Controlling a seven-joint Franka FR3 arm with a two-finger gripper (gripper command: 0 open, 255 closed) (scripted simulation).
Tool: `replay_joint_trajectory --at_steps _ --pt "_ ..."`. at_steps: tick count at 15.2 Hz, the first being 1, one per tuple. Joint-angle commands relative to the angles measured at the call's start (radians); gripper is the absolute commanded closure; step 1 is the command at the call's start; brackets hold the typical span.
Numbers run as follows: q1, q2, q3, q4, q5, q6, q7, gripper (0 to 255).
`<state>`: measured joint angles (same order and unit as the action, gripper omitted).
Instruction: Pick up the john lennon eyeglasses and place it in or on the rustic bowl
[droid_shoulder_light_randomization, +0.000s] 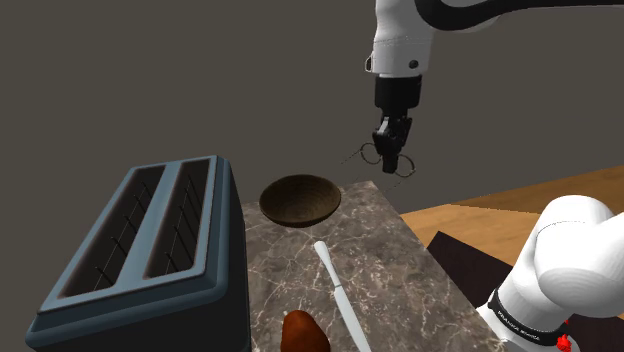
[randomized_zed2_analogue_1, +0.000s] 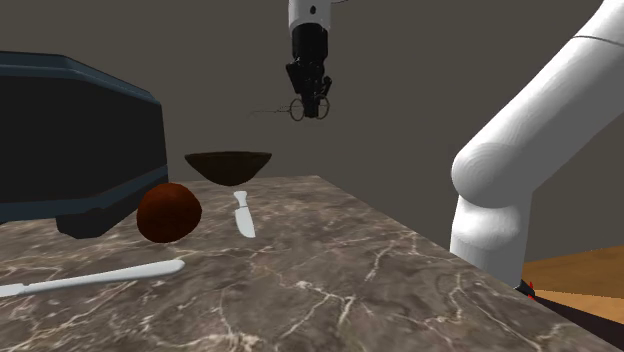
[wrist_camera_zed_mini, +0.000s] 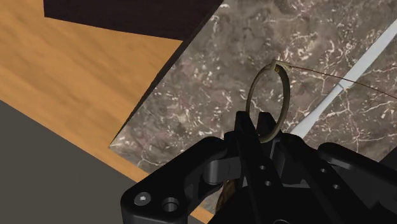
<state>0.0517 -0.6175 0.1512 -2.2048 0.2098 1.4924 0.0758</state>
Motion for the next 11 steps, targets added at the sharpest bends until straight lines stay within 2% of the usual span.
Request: replay_joint_trajectory --at_steps 1,10,11 --pt "-0.003 0.08 0.015 0.056 -0.001 0.025 0.011 255" --pt "-0.007 0.445 0.074 0.382 -0.04 0.072 0.081 255" --pt "-0.007 0.443 0.074 0.366 -0.04 0.086 0.079 255"
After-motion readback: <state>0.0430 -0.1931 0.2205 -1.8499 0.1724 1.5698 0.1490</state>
